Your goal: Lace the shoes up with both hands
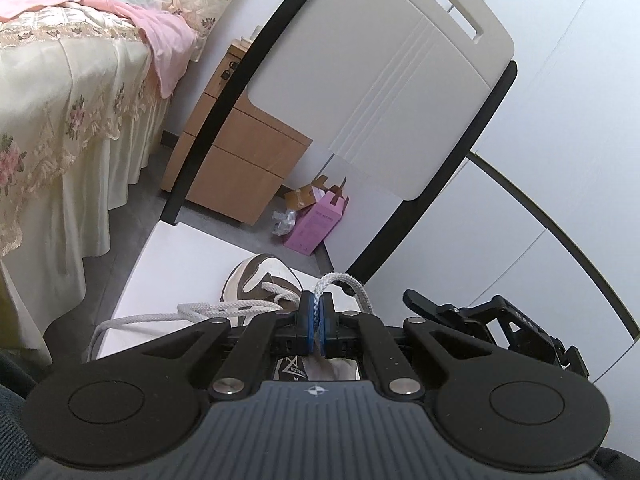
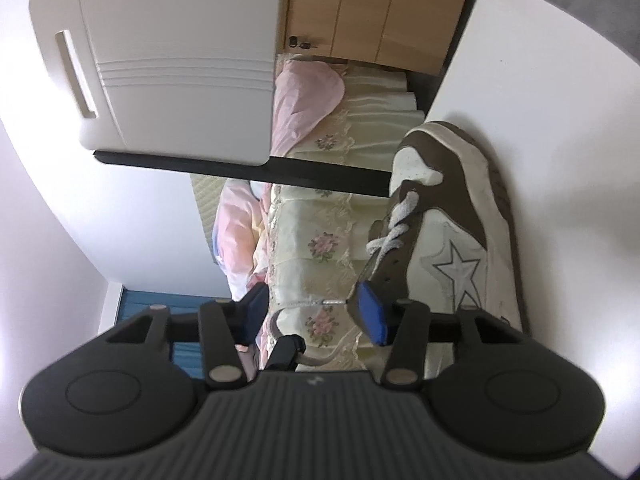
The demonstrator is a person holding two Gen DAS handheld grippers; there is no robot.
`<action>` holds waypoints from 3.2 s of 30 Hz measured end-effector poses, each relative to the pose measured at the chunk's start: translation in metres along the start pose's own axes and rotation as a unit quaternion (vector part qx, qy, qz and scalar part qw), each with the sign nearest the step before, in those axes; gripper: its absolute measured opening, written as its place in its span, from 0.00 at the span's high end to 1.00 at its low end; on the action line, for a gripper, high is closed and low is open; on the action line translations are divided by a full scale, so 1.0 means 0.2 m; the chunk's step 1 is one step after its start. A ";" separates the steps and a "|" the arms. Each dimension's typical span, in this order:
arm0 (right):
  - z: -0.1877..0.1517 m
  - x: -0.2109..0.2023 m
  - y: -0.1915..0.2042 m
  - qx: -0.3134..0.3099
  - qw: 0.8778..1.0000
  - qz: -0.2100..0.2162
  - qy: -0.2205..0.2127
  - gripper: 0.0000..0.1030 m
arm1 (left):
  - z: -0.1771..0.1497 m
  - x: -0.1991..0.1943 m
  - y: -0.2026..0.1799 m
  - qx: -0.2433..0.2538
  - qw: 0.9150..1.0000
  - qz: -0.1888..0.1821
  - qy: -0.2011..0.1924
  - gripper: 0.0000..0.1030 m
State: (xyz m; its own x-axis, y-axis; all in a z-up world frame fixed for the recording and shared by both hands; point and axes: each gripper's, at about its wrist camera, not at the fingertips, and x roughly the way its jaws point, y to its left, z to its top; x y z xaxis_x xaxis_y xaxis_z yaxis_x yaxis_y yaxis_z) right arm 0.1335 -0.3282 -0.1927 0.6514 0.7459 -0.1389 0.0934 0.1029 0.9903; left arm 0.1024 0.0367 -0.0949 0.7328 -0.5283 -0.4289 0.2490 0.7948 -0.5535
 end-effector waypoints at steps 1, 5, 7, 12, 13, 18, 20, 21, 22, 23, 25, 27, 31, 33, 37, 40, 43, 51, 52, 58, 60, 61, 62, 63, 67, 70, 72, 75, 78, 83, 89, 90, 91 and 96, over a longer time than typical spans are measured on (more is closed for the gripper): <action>0.00 0.00 -0.01 0.005 1.000 0.004 0.000 0.58 | 0.00 0.00 0.00 0.001 1.000 0.001 0.000 0.97; 0.00 -0.01 -0.01 0.013 1.000 0.016 -0.002 0.64 | -0.01 0.01 0.00 0.004 1.000 0.005 0.005 0.97; 0.00 -0.02 -0.01 0.014 1.000 0.022 -0.003 0.67 | -0.01 0.01 0.00 0.005 1.000 0.007 0.006 0.97; 0.01 -0.04 0.01 0.005 1.000 0.026 -0.015 0.90 | -0.02 0.02 0.00 0.012 1.000 0.013 0.012 0.97; 0.00 -0.04 0.02 -0.005 1.000 0.021 -0.021 0.94 | -0.02 0.03 -0.01 0.014 1.000 0.015 0.012 0.97; 0.01 -0.07 0.03 -0.020 0.999 0.004 -0.037 0.97 | -0.04 0.04 -0.03 0.041 0.999 0.030 0.012 0.97; 0.01 -0.07 0.03 -0.023 0.999 0.005 -0.040 0.97 | -0.04 0.05 -0.06 0.064 0.997 0.040 0.017 0.96; 0.01 -0.08 0.04 -0.028 0.999 0.002 -0.042 0.97 | -0.05 0.06 -0.07 0.077 0.996 0.048 0.024 0.93; 0.01 -0.08 0.04 -0.035 0.998 -0.002 -0.044 0.97 | -0.05 0.07 -0.08 0.090 0.994 0.056 0.029 0.78; 0.01 -0.08 0.05 -0.040 0.998 -0.007 -0.045 0.97 | -0.06 0.08 -0.10 0.103 0.992 0.065 0.032 0.64; 0.01 -0.07 0.06 -0.051 0.997 -0.020 -0.045 0.97 | -0.07 0.07 -0.13 0.136 0.987 0.080 0.025 0.33; 0.01 -0.07 0.07 -0.063 0.997 -0.031 -0.042 0.97 | -0.10 0.07 -0.18 0.182 0.978 0.098 0.014 0.31; 0.00 -0.05 0.08 -0.080 0.996 -0.041 -0.029 0.97 | -0.15 0.09 -0.27 0.283 0.948 0.144 -0.001 0.30; -0.01 -0.05 0.08 -0.085 0.995 -0.044 -0.021 0.97 | -0.20 0.09 -0.32 0.338 0.931 0.141 -0.004 0.30; -0.02 -0.03 0.10 -0.101 0.993 -0.055 -0.001 0.97 | -0.32 0.11 -0.42 0.425 0.896 0.125 -0.002 0.31; -0.04 -0.02 0.11 -0.118 0.991 -0.064 0.012 0.96 | -0.40 0.13 -0.46 0.479 0.868 0.131 -0.008 0.34; -0.06 -0.01 0.13 -0.129 0.989 -0.066 0.020 0.96 | -0.45 0.13 -0.48 0.516 0.845 0.139 -0.018 0.39; -0.12 0.04 0.19 -0.186 0.978 -0.076 0.058 0.96 | -0.53 0.12 -0.49 0.572 0.806 0.144 -0.050 0.52; -0.13 0.05 0.19 -0.188 0.977 -0.076 0.062 0.96 | -0.54 0.12 -0.49 0.576 0.803 0.146 -0.049 0.56; -0.13 0.06 0.19 -0.185 0.978 -0.072 0.066 0.96 | -0.58 0.14 -0.48 0.596 0.785 0.163 -0.052 0.71; -0.13 0.06 0.19 -0.183 0.978 -0.069 0.067 0.96 | -0.58 0.14 -0.48 0.599 0.781 0.167 -0.056 0.72; -0.14 0.07 0.19 -0.184 0.978 -0.069 0.068 0.96 | -0.58 0.15 -0.48 0.599 0.781 0.168 -0.055 0.73; -0.14 0.07 0.19 -0.185 0.978 -0.069 0.069 0.96 | -0.58 0.15 -0.48 0.599 0.781 0.169 -0.054 0.74; -0.14 0.07 0.19 -0.184 0.978 -0.069 0.069 0.96 | -0.58 0.15 -0.48 0.599 0.781 0.170 -0.053 0.79; -0.14 0.07 0.19 -0.180 0.979 -0.070 0.068 0.96 | -0.58 0.16 -0.48 0.602 0.780 0.167 -0.044 0.93; -0.13 0.07 0.18 -0.175 0.980 -0.069 0.067 0.96 | -0.57 0.17 -0.47 0.598 0.783 0.168 -0.045 0.96; -0.13 0.07 0.18 -0.175 0.980 -0.066 0.066 0.95 | -0.56 0.17 -0.47 0.590 0.789 0.168 -0.040 0.97; -0.12 0.05 0.19 -0.174 0.982 -0.059 0.054 0.93 | -0.52 0.19 -0.45 0.577 0.797 0.173 -0.034 0.97; -0.11 0.02 0.20 -0.183 0.979 -0.084 0.020 0.83 | -0.49 0.19 -0.44 0.570 0.800 0.182 -0.031 0.97; -0.15 0.03 0.27 -0.263 0.951 -0.159 -0.020 0.67 | -0.45 0.20 -0.42 0.579 0.793 0.185 -0.027 0.96; -0.29 0.16 0.33 -0.393 0.889 -0.236 -0.005 0.68 | -0.31 0.20 -0.39 0.584 0.789 0.190 -0.030 0.96; -0.30 0.18 0.33 -0.406 0.880 -0.246 0.000 0.68 | -0.29 0.21 -0.37 0.590 0.784 0.192 -0.029 0.96; -0.31 0.20 0.32 -0.415 0.874 -0.253 0.002 0.68 | -0.27 0.22 -0.35 0.593 0.782 0.191 -0.023 0.96; -0.29 0.25 0.26 -0.410 0.873 -0.265 0.001 0.78 | -0.19 0.32 -0.29 0.618 0.769 0.163 0.014 0.96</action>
State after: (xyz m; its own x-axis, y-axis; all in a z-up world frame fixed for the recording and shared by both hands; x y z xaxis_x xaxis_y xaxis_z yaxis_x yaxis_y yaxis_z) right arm 0.1260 -0.2475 -0.1481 0.6782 0.4518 -0.5795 -0.1891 0.8694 0.4564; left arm 0.1104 -0.0553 -0.1176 0.8742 -0.2343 -0.4253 0.4796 0.5537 0.6807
